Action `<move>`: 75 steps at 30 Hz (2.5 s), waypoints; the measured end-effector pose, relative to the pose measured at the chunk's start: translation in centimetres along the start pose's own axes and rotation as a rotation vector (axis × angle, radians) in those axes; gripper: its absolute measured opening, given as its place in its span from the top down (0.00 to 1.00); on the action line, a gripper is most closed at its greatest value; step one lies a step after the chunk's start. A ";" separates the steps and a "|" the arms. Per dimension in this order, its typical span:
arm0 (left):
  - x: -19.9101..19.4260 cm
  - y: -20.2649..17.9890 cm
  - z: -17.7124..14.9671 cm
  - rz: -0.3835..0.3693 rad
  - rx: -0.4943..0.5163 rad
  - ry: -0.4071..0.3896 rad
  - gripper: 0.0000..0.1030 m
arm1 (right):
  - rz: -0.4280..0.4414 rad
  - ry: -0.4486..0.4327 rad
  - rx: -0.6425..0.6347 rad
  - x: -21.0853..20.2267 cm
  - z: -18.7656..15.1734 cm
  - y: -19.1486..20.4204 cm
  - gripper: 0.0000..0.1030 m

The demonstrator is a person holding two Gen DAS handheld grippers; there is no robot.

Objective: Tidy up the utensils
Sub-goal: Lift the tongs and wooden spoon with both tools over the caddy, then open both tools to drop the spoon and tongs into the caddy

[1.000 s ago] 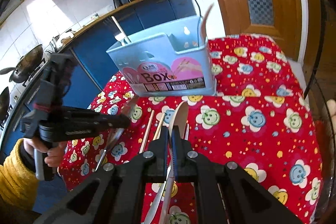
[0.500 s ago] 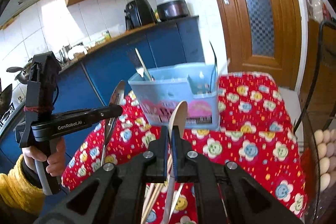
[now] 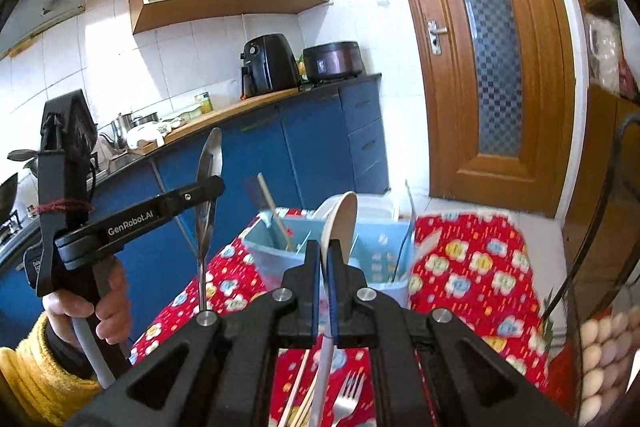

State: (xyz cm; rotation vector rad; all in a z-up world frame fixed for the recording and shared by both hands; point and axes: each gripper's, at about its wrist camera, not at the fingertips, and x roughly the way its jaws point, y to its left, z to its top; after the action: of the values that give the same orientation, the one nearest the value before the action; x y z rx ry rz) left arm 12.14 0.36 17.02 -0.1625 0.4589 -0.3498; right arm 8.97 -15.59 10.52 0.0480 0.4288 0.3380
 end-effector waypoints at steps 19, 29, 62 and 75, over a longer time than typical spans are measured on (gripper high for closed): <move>3.7 0.1 7.0 0.090 0.000 -0.209 0.95 | -0.076 -0.115 -0.029 5.0 5.9 -1.6 0.95; 6.3 0.8 5.8 0.136 -0.008 -0.262 0.95 | -0.146 -0.187 -0.092 8.5 5.7 -1.8 0.95; 8.4 0.1 0.4 0.101 0.032 -0.184 0.88 | -0.075 -0.079 -0.064 9.8 1.8 -2.5 0.85; 4.7 -0.8 1.2 0.077 0.040 -0.164 0.84 | -0.056 -0.121 -0.036 5.3 2.6 -1.3 0.77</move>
State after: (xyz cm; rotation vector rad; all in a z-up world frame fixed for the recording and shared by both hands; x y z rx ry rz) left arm 16.33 -2.04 16.35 -0.1332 0.2949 -0.2676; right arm 14.95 -14.96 10.59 0.0215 0.3041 0.2856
